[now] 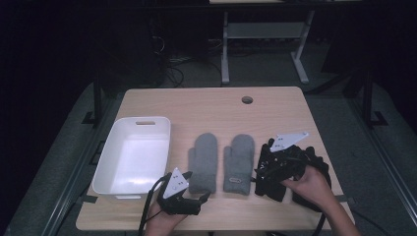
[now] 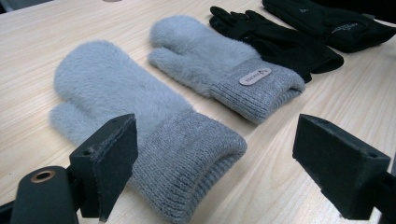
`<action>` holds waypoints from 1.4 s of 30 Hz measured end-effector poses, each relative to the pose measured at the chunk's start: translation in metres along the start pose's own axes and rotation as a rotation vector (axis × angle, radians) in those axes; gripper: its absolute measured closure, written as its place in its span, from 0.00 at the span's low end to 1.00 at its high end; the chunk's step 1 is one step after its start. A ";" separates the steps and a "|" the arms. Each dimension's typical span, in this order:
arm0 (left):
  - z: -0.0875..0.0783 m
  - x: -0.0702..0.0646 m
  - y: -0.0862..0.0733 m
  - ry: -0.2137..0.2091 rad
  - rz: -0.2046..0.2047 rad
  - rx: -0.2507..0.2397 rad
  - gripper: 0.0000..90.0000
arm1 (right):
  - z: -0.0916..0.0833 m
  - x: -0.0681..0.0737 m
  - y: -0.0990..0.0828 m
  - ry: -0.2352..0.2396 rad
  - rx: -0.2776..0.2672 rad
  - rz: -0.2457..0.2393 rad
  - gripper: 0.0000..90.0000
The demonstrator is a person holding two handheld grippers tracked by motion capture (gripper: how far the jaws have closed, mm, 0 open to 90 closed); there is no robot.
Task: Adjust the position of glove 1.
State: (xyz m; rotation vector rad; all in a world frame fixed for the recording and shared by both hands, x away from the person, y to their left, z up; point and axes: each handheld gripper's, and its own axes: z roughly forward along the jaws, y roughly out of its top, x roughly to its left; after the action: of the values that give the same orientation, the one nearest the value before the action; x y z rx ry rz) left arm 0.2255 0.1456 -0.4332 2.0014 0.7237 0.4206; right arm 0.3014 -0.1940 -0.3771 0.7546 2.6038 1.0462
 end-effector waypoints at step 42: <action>-0.002 0.002 -0.002 0.001 -0.019 0.014 0.15 | 0.107 -0.018 0.034 0.086 0.278 -0.147 0.32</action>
State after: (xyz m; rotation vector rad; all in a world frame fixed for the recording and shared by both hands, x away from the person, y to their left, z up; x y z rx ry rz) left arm 0.2255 0.1488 -0.4341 2.0057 0.7476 0.4061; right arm 0.3715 -0.1212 -0.4293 0.5733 2.8656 0.6987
